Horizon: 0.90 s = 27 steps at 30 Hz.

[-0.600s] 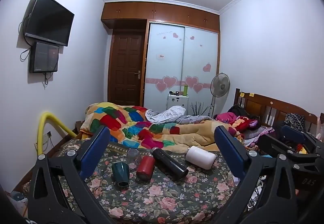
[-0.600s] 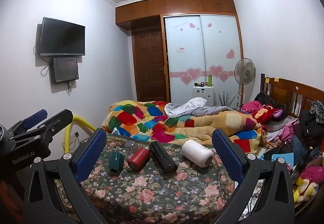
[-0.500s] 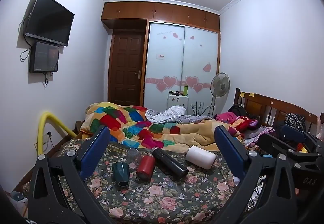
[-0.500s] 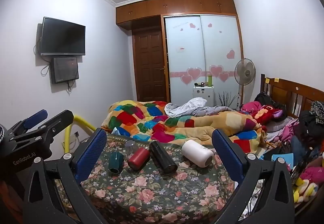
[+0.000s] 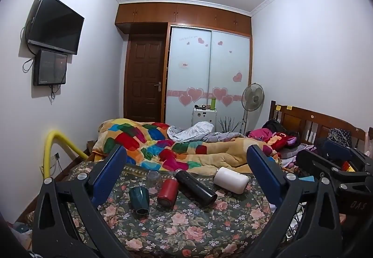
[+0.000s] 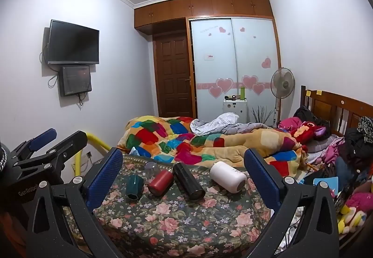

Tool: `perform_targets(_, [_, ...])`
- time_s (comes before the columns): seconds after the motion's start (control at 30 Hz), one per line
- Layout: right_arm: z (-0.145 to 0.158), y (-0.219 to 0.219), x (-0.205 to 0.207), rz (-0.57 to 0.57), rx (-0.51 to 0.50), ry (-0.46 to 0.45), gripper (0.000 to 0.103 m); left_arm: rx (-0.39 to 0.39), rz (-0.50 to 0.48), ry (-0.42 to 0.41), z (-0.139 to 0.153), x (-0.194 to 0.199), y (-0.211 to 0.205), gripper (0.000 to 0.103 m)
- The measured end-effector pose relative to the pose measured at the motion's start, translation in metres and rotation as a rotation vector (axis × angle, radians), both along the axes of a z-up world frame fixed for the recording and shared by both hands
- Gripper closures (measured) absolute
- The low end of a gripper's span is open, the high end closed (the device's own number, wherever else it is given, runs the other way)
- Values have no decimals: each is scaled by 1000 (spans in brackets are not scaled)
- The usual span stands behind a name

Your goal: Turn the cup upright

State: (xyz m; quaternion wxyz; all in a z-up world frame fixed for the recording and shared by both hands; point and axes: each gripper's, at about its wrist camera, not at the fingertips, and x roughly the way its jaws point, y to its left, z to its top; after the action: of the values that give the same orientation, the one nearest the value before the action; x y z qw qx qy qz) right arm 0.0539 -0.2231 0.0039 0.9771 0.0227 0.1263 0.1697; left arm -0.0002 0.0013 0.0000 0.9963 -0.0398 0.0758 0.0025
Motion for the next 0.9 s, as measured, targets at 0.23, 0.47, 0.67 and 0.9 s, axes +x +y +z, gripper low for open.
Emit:
perform_targets(0.23, [0,0,0,0,2,1,0,10,0,-7,1,-1,-3,0])
perform_targets(0.47, [-1,-1,-1,1,2,0,0,10,1,-3,-2,0,-3,0])
perform_targets(0.67, [-2,-1,0,2,2,0,0,10,0,-4,-3,0,-3,0])
perform_targets(0.9, [-2,-1,0,1,3,1,0,9,-1,-4,-4,0,-2,0])
